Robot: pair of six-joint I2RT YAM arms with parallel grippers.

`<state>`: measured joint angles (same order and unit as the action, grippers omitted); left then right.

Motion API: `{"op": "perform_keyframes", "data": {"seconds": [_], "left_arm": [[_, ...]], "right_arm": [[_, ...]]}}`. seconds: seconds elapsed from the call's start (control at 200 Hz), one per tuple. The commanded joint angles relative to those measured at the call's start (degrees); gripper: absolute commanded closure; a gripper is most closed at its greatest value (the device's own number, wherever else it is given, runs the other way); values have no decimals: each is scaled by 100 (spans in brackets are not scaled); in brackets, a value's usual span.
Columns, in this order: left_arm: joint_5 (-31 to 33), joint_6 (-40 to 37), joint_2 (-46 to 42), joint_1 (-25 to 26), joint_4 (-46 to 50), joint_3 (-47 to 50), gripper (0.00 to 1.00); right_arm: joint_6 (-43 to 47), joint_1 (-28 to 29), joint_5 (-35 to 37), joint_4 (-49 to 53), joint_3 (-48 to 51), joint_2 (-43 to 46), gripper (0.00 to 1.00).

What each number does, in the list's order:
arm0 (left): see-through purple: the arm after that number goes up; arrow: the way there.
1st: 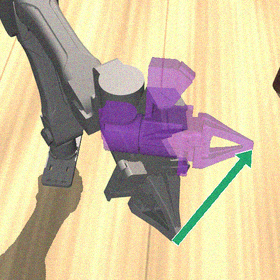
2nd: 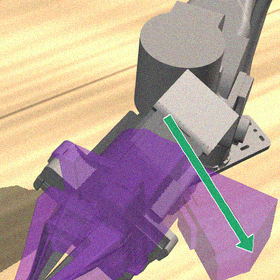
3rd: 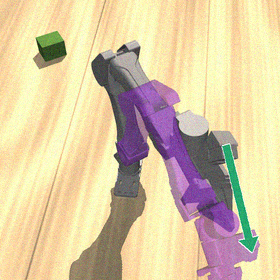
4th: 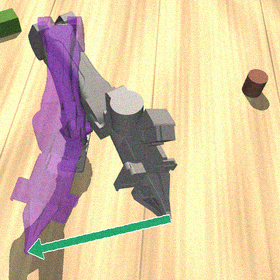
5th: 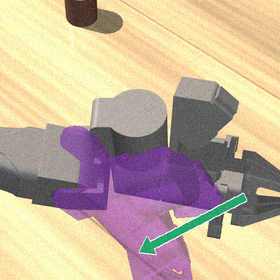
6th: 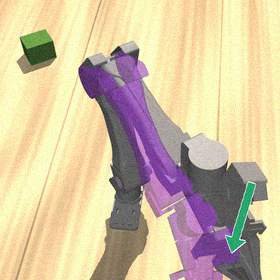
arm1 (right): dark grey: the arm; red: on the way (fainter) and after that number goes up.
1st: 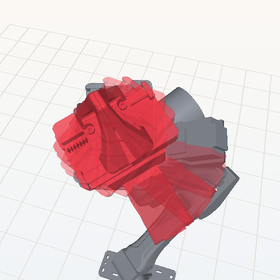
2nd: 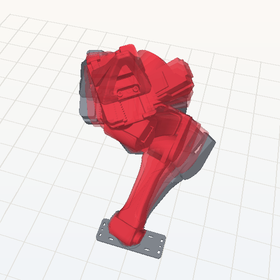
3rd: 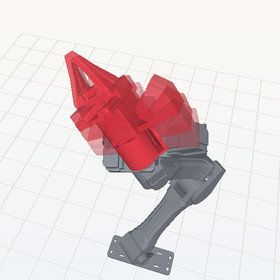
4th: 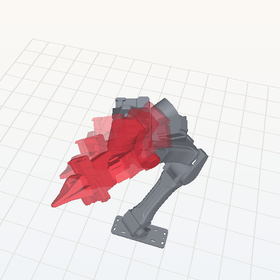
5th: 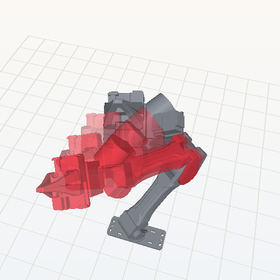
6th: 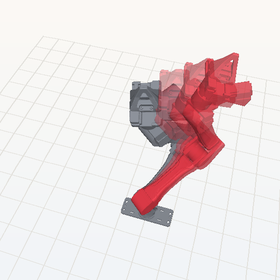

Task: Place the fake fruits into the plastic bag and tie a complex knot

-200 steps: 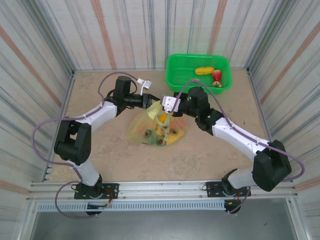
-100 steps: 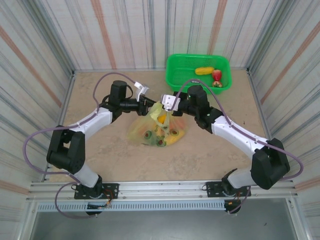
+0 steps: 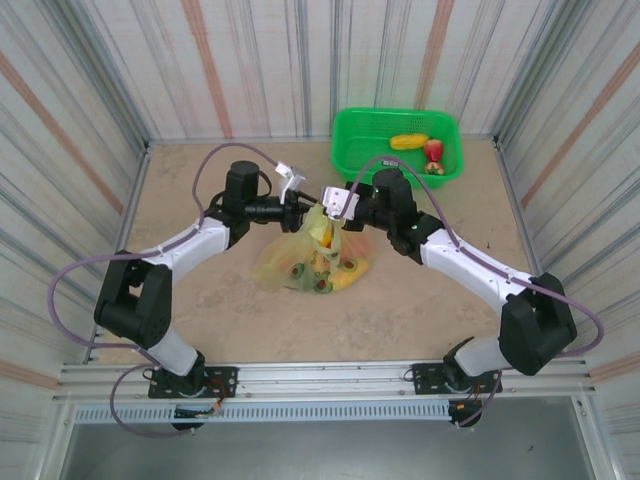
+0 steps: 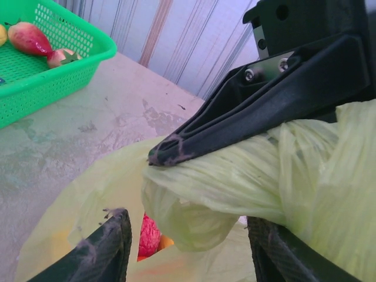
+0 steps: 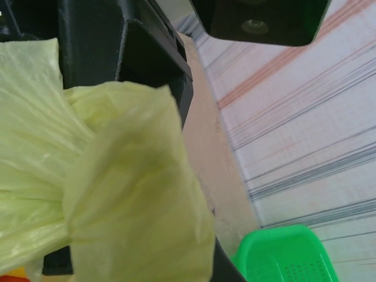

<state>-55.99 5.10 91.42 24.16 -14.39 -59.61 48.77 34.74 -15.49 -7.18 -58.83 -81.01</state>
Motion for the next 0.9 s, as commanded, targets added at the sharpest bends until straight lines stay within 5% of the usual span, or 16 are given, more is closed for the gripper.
{"op": "perform_keyframes", "data": {"seconds": [0.0, 0.361, 0.892], "left_arm": [[-193, 83, -38, 94, -337, -69, 51], [-240, -44, -69, 115, -333, -127, 100], [-118, -278, -542, -135, 7, 202, 100]], "right_arm": [[-166, 28, -75, 65, -198, -112, 100], [-252, 55, 32, 183, -217, -147, 100], [-365, 43, 318, 336, -138, 7, 100]]}}
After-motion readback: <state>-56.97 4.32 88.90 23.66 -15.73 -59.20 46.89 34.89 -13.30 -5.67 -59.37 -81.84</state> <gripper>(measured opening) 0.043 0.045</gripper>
